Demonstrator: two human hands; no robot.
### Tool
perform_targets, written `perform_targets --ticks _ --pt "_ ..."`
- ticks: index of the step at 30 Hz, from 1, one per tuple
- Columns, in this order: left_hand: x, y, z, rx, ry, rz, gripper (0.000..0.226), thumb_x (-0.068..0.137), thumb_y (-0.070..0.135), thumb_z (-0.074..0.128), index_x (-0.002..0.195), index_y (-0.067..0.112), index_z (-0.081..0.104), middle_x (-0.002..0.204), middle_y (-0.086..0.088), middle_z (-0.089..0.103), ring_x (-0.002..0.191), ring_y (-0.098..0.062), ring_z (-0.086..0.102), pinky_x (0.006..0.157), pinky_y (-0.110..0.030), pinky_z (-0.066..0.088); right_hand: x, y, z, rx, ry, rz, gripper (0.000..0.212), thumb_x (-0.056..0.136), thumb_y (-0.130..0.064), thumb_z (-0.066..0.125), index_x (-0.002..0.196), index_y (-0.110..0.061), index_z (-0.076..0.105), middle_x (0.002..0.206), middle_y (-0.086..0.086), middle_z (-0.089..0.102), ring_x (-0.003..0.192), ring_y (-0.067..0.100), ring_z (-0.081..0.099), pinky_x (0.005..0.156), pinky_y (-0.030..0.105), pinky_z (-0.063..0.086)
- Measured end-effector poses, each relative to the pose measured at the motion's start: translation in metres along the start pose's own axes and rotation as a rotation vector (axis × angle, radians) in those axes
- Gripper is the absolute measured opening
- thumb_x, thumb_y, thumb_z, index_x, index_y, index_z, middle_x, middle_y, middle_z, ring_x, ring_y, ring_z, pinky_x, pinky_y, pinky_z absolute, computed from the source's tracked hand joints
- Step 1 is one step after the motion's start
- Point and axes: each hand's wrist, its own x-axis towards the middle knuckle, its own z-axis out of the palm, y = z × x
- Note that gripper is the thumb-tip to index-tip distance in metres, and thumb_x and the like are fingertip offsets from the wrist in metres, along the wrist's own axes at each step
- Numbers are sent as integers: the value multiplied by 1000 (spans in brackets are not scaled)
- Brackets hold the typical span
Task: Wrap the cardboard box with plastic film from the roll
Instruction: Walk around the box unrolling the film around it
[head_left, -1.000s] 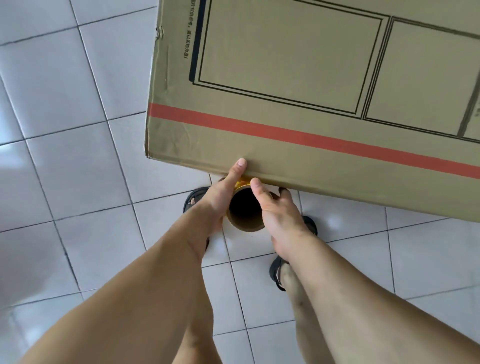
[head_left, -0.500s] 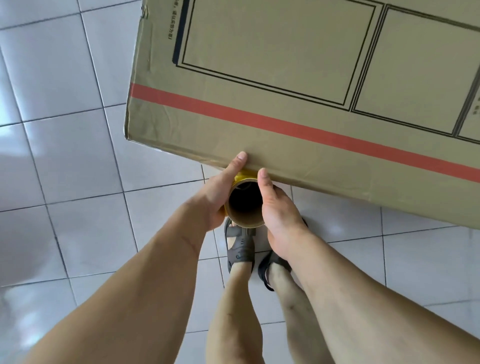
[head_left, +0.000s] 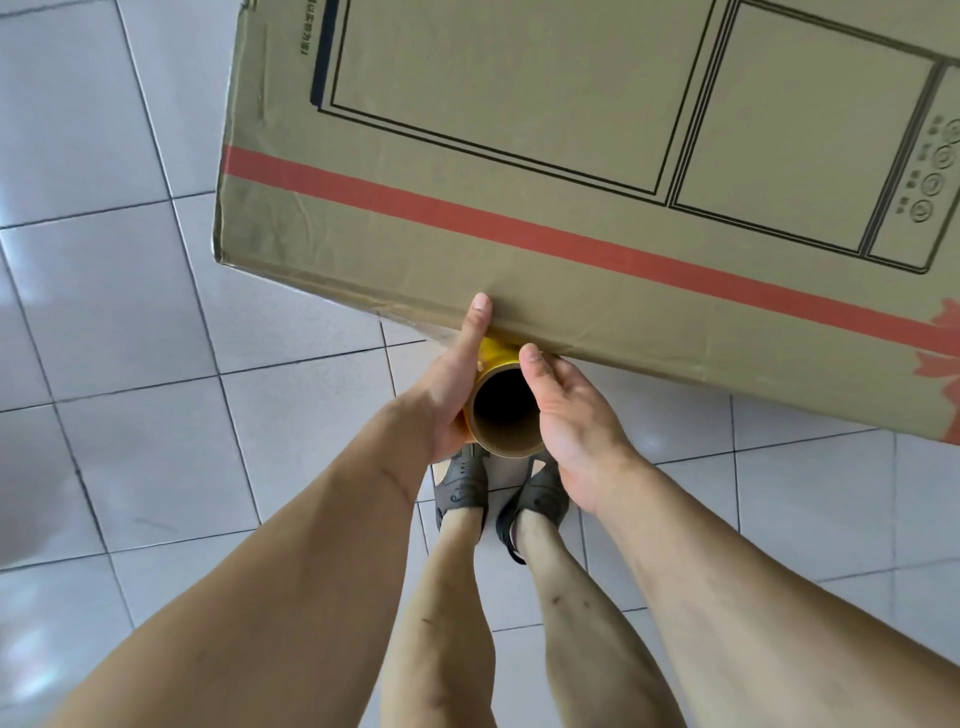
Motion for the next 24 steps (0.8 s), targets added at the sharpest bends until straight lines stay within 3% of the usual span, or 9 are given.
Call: perform_targets --ticks 5,7,10,12,15,17,19,21,24 --pt "12 -8 10 79 97 27 137 37 114 65 144 29 68 138 -1 77 133 -27 70 123 -53 47 2 4 -14 30 -8 26 52 87 -63 62 126 -30 59 125 -14 64 117 7 58 101 29 43" --pt "7 1 17 56 78 38 111 63 101 72 141 21 71 131 -3 81 126 -26 75 120 -49 51 2 4 -16 68 -27 19 58 85 -67 62 131 -32 60 129 -14 65 119 6 58 104 30 43" --pt "7 6 20 79 15 17 81 98 83 50 125 12 77 114 -8 86 107 -25 82 99 -41 62 3 5 -19 3 -12 -28 60 78 -72 61 124 -33 65 124 -14 68 116 6 61 106 33 45" --pt "10 0 26 60 -4 -13 88 97 89 41 115 12 79 111 -11 86 103 -27 83 96 -42 63 4 7 -29 -47 11 -49 55 80 -70 61 118 -30 66 121 -13 69 114 9 62 106 34 46" --pt "6 -6 38 107 -11 -52 110 71 108 47 126 18 79 119 -10 85 117 -31 79 112 -52 58 2 10 -41 -56 23 -15 48 85 -65 64 120 -33 59 124 -12 63 113 11 58 103 32 44" --pt "11 -8 45 136 71 -22 116 57 108 59 134 22 75 125 -5 83 122 -29 76 114 -50 56 0 12 -44 -45 41 52 86 72 -78 64 138 -26 50 128 -11 57 117 14 55 106 35 43" --pt "12 -3 49 131 106 9 96 77 96 64 131 17 74 115 -3 83 105 -24 78 87 -34 62 -2 14 -44 -19 40 90 101 51 -92 60 129 -28 56 128 -8 64 118 18 59 106 42 46" --pt "13 0 55 111 64 -13 78 93 86 55 117 15 76 99 -4 84 85 -21 80 65 -27 58 -2 17 -49 25 16 85 85 49 -92 59 108 -31 63 117 -8 70 112 18 63 103 44 49" --pt "15 -8 61 109 15 -48 96 90 94 45 126 11 77 116 -11 85 108 -28 82 89 -42 66 0 19 -64 81 52 33 55 78 -76 61 107 -30 66 114 -9 70 105 9 64 89 33 53"
